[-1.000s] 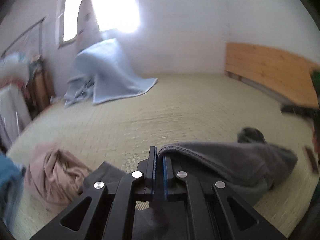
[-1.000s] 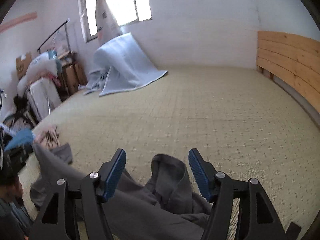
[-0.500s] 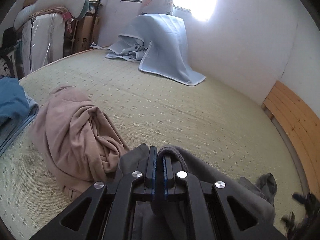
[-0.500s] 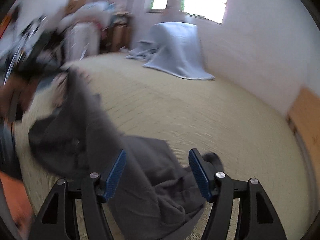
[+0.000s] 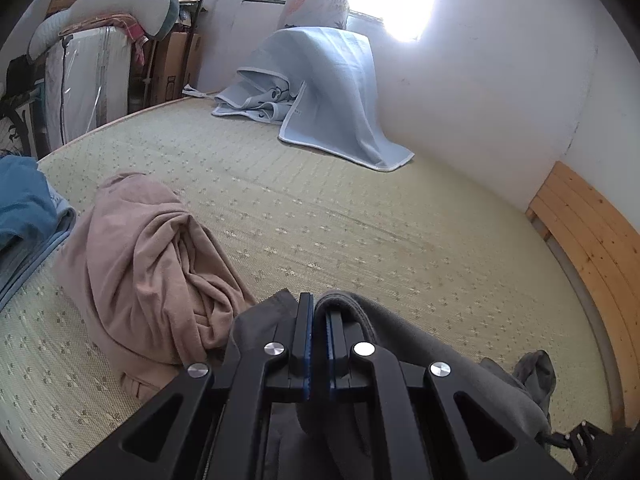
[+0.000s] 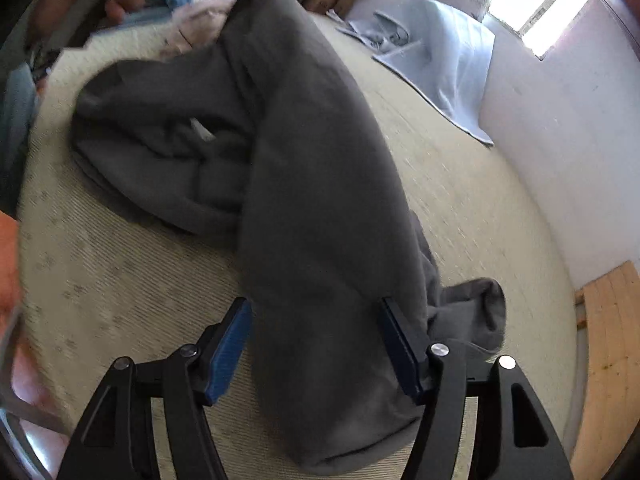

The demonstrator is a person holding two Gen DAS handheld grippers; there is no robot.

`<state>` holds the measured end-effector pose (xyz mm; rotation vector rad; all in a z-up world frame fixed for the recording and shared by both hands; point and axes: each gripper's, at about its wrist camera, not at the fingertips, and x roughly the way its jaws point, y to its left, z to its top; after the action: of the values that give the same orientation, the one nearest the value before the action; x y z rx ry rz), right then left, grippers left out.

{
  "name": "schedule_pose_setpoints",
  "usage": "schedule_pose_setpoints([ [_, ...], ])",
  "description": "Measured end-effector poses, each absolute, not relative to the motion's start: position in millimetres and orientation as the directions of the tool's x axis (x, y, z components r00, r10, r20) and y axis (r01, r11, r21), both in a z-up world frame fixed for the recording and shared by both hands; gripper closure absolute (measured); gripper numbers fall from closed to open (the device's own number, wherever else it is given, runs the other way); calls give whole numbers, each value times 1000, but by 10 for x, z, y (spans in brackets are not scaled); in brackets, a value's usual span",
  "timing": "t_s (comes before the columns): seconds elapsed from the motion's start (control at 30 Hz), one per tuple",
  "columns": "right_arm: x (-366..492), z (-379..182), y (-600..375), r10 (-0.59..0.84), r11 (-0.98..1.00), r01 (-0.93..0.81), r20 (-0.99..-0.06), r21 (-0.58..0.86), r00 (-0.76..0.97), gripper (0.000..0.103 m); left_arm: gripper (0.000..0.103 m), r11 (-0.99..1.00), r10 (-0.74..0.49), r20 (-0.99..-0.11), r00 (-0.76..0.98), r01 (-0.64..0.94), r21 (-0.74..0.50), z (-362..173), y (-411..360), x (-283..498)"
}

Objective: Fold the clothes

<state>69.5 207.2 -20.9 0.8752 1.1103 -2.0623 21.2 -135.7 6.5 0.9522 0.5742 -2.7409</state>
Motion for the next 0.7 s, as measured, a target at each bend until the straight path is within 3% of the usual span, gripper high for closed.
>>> schedule_pose_setpoints([
  [0.03, 626, -191, 2108, -210, -467, 767, -788, -439, -579, 60, 98, -908, -45, -629, -776, 294, -298, 57, -1357, 209],
  [0.07, 552, -169, 2145, -208, -490, 761, -790, -426, -577, 70, 98, -908, -45, -632, -774, 295, -298, 48, -1356, 207],
  [0.1, 443, -113, 2199, -225, -533, 754, -795, -384, -564, 91, 98, -908, -45, -633, -773, 296, -297, 39, -1354, 208],
  [0.13, 323, -46, 2265, -245, -583, 741, -797, -335, -553, 103, 98, -908, -44, -635, -771, 296, -295, 28, -1353, 205],
  [0.37, -30, 249, 2586, -411, -701, 710, -774, -70, -482, 98, 98, -913, -38, -650, -759, 292, -287, -34, -1385, 205],
  [0.4, -56, 289, 2629, -444, -705, 709, -765, -23, -466, 95, 98, -912, -36, -653, -756, 292, -288, -42, -1394, 204],
  [0.5, -109, 284, 2664, -468, -698, 715, -776, 31, -424, 62, 98, -911, -30, -659, -752, 291, -291, -61, -1416, 202],
  [0.53, -145, 281, 2678, -494, -683, 727, -779, 73, -386, 55, 98, -912, -29, -659, -751, 290, -290, -63, -1416, 203],
  [0.7, -155, 190, 2635, -532, -626, 764, -802, 155, -273, 54, 98, -912, -28, -658, -752, 289, -292, -60, -1419, 215],
])
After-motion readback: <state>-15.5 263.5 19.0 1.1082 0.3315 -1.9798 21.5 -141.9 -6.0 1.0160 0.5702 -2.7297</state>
